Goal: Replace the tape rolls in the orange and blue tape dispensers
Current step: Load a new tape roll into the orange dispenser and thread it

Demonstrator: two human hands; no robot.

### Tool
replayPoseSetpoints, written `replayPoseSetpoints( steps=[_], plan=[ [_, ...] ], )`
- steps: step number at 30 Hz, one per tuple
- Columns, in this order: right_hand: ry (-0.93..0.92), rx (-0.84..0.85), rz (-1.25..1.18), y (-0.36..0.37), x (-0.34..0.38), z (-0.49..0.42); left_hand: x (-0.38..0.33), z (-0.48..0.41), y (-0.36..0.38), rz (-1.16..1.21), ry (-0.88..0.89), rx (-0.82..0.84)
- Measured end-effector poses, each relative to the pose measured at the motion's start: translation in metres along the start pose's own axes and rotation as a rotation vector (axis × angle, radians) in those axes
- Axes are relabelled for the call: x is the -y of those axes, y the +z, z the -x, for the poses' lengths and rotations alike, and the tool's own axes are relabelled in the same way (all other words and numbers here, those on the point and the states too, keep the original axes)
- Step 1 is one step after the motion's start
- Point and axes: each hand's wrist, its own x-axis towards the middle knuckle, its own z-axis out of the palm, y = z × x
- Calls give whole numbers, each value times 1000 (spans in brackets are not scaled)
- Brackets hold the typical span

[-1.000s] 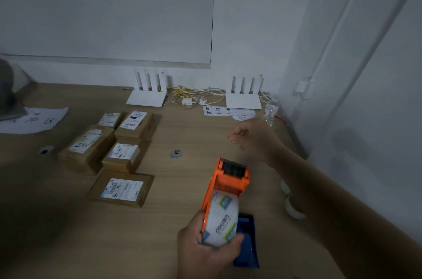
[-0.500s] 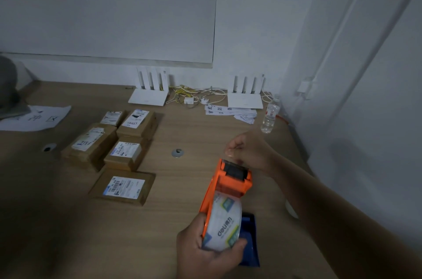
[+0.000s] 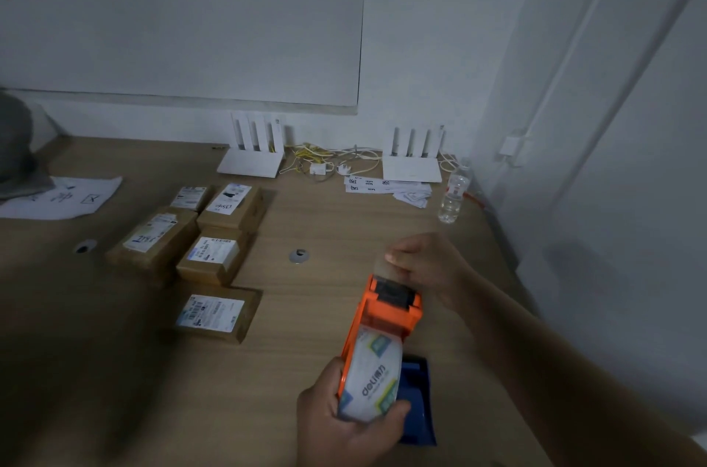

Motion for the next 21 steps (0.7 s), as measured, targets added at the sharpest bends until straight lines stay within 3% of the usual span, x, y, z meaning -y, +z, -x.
replayPoseSetpoints(
  steps=[3,10,15,21],
  plan=[
    [-33,-59,-77,-3,-4,1,1,1,1,16,11,0],
    [160,-203,-571,-5,-52,36,3,-1,5,67,61,-58],
    [306,61,-764,15,-91,70,-3,-9,12,168,43,-131],
    [254,236,-1023,34,-98,85,-9,-14,9,217,43,-78]
  ],
)
